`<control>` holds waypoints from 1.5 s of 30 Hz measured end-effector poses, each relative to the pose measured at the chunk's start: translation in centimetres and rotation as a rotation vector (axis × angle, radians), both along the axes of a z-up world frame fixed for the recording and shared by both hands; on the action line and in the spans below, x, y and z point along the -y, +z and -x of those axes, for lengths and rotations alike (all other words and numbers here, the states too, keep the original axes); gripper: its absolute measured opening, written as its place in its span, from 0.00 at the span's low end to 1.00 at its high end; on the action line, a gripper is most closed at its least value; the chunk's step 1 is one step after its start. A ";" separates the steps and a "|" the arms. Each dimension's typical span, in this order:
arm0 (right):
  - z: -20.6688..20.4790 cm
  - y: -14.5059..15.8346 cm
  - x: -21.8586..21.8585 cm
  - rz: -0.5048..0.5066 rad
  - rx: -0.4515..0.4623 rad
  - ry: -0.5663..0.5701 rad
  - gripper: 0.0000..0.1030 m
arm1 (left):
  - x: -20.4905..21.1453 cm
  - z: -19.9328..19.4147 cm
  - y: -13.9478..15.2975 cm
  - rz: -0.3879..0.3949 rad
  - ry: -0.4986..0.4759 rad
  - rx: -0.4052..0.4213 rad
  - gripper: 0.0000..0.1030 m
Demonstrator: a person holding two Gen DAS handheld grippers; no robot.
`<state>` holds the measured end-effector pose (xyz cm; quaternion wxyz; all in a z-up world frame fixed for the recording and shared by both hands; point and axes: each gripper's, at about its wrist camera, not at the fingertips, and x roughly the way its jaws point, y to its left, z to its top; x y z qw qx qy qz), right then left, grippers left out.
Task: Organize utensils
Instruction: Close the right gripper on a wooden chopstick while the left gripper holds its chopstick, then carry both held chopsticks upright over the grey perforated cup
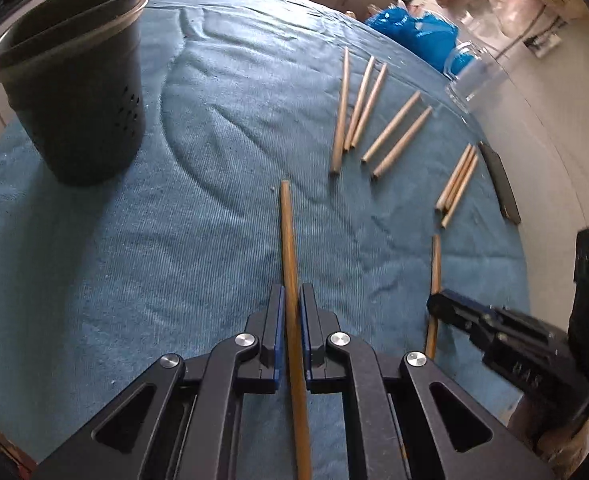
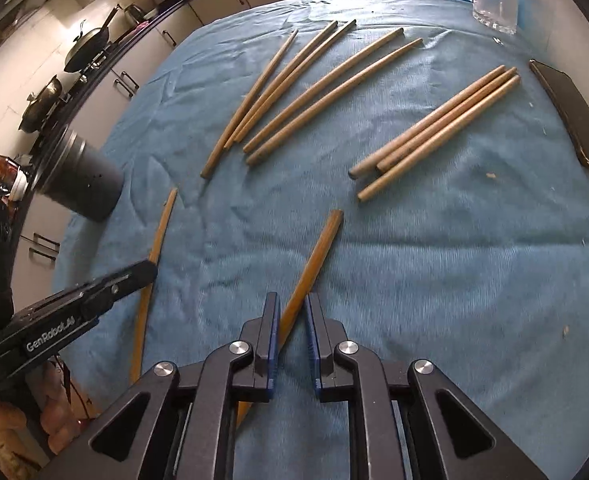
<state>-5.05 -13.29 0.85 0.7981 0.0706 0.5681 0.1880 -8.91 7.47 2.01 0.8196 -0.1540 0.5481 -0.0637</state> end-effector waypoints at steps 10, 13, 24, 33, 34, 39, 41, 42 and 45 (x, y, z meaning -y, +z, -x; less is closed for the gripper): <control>-2.1 0.2 -1.8 0.115 -0.111 0.017 0.23 | 0.8 -4.3 0.3 -0.119 -0.059 -0.060 0.07; -3.3 0.2 -2.4 0.166 -0.144 0.011 0.23 | 0.8 -5.4 0.3 -0.132 -0.071 -0.080 0.07; -6.1 0.3 -4.8 0.294 -0.075 0.030 0.07 | 0.3 -6.3 0.1 -0.088 -0.088 -0.047 0.07; -1.0 4.5 -4.2 0.078 0.170 0.009 0.07 | -1.0 0.3 6.1 -0.011 -0.078 0.231 0.06; -0.5 5.3 -4.2 0.067 0.199 0.009 0.07 | -1.1 1.2 7.0 -0.003 -0.076 0.266 0.06; 3.3 9.3 -4.6 0.030 0.374 -0.006 0.07 | -1.6 4.7 10.8 0.009 -0.065 0.417 0.06; 4.0 10.7 -4.5 0.006 0.417 -0.008 0.07 | -1.9 5.9 12.2 0.006 -0.062 0.476 0.06; 4.4 11.4 -4.5 -0.007 0.443 -0.010 0.07 | -2.1 6.6 13.1 0.005 -0.058 0.509 0.06; 5.3 13.3 -4.9 -0.037 0.506 -0.010 0.07 | -3.3 8.1 15.0 0.017 -0.047 0.578 0.06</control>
